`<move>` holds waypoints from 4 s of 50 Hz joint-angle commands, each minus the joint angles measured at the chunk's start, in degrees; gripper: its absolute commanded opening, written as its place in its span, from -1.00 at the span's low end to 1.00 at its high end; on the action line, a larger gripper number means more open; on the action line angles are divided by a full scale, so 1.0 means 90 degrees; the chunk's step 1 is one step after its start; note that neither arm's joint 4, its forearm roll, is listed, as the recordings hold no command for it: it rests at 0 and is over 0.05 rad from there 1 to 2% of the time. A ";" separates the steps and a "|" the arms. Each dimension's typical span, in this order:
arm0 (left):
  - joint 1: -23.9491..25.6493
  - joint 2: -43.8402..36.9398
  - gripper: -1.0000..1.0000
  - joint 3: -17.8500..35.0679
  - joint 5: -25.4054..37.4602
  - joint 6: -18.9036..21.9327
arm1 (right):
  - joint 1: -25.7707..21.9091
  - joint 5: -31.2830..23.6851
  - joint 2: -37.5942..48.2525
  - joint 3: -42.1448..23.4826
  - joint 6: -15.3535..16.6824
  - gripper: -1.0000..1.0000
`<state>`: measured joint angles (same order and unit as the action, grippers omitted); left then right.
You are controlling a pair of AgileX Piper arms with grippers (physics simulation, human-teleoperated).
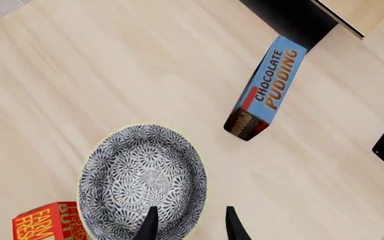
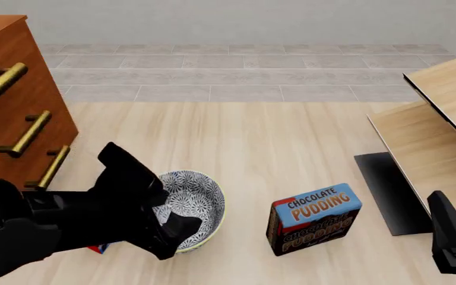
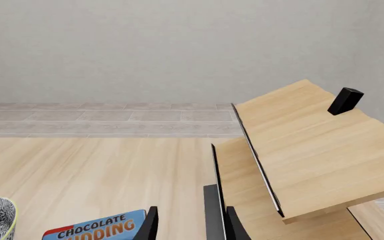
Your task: Close the top drawer of the cabinet and put the bowl on top of it.
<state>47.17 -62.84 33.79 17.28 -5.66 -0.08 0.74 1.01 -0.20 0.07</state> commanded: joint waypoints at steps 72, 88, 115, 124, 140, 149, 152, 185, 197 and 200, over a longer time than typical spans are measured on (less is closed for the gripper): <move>0.0195 -0.1555 1.00 -0.0412 -0.1391 -0.0434 | 0.0006 -0.0023 -0.0027 0.0002 -0.0003 1.00; 0.0218 -0.1787 1.00 -0.0434 -0.1593 -0.0485 | 0.0006 -0.0023 -0.0027 0.0002 -0.0003 1.00; 0.0252 -0.2159 1.00 -0.0444 -0.1872 -0.0559 | 0.0007 -0.0023 -0.0028 0.0002 -0.0004 1.00; 0.0257 -0.2279 1.00 -0.0453 -0.1940 -0.0584 | 0.0006 -0.0022 -0.0025 0.0002 -0.0002 1.00; 0.0226 -0.2465 1.00 -0.0468 -0.2089 -0.0593 | 0.0004 -0.0023 -0.0028 0.0002 -0.0003 1.00; 0.0212 -0.2539 1.00 -0.0458 -0.2123 -0.0584 | 0.0006 -0.0022 -0.0025 0.0002 -0.0002 1.00; 0.0214 -0.2535 -1.00 -0.0471 -0.2118 -0.0557 | 0.0005 -0.0023 -0.0026 0.0002 -0.0002 1.00; -0.0024 -0.1243 -1.00 0.0149 -0.0588 0.0104 | -0.0007 0.0159 0.0142 0.0021 -0.0010 1.00; 0.0066 -0.0868 -1.00 0.0495 -0.0125 0.0230 | -0.0007 0.0152 0.0136 0.0020 -0.0008 1.00; 0.0132 -0.0788 -1.00 0.0619 0.0003 0.0229 | -0.0007 0.0143 0.0126 0.0020 -0.0008 1.00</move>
<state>47.68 -72.66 36.76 13.81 -4.67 -0.18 2.13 2.31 -0.05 0.02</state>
